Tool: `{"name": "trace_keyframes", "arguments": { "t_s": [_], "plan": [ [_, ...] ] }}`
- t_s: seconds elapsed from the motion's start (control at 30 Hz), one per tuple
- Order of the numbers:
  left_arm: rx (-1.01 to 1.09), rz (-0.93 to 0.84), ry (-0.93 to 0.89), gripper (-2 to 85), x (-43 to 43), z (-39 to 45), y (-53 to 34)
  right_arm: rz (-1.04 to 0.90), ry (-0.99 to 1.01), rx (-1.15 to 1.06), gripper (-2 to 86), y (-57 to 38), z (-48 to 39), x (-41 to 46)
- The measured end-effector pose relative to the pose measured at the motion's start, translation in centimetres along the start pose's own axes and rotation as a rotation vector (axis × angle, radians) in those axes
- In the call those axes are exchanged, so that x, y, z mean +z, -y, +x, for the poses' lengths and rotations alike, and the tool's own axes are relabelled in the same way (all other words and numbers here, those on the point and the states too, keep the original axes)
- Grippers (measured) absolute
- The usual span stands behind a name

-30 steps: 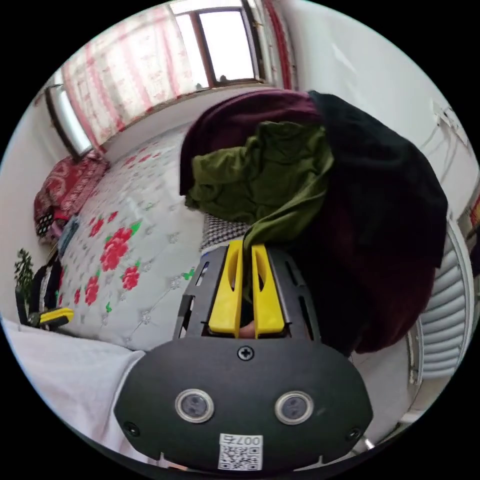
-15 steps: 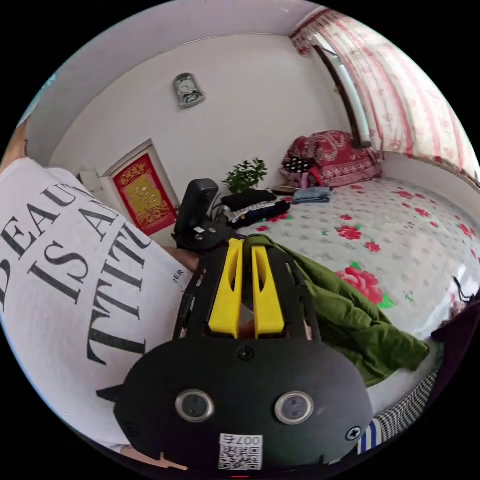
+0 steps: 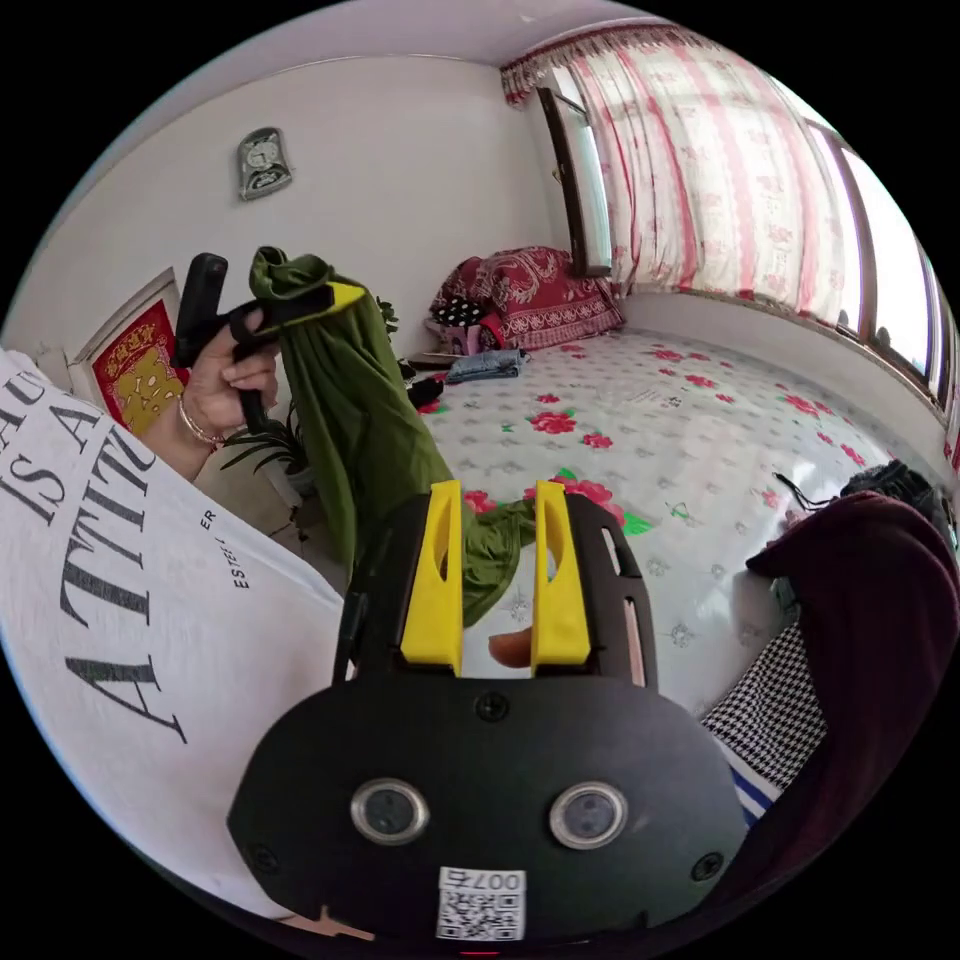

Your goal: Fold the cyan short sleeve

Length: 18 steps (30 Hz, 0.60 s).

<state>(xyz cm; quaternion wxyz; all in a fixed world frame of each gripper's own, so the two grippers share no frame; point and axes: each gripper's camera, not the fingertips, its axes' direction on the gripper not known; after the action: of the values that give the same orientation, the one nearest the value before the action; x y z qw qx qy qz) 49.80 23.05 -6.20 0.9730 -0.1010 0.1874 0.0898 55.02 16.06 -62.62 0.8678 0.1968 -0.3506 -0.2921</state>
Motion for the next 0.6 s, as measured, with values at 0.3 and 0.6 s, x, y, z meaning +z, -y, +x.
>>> {"name": "trace_keyframes", "arguments": {
  "t_s": [0.3,0.6],
  "plan": [
    [0.108,0.205,-0.126,-0.8,-5.2,1.7,4.8,-0.088,0.044,-0.068,10.0,2.2,-0.2,5.8],
    [0.148,0.430,-0.107,-0.7,-8.8,1.1,7.3,-0.029,0.125,-0.209,8.6,8.3,-0.8,11.6]
  ]
}}
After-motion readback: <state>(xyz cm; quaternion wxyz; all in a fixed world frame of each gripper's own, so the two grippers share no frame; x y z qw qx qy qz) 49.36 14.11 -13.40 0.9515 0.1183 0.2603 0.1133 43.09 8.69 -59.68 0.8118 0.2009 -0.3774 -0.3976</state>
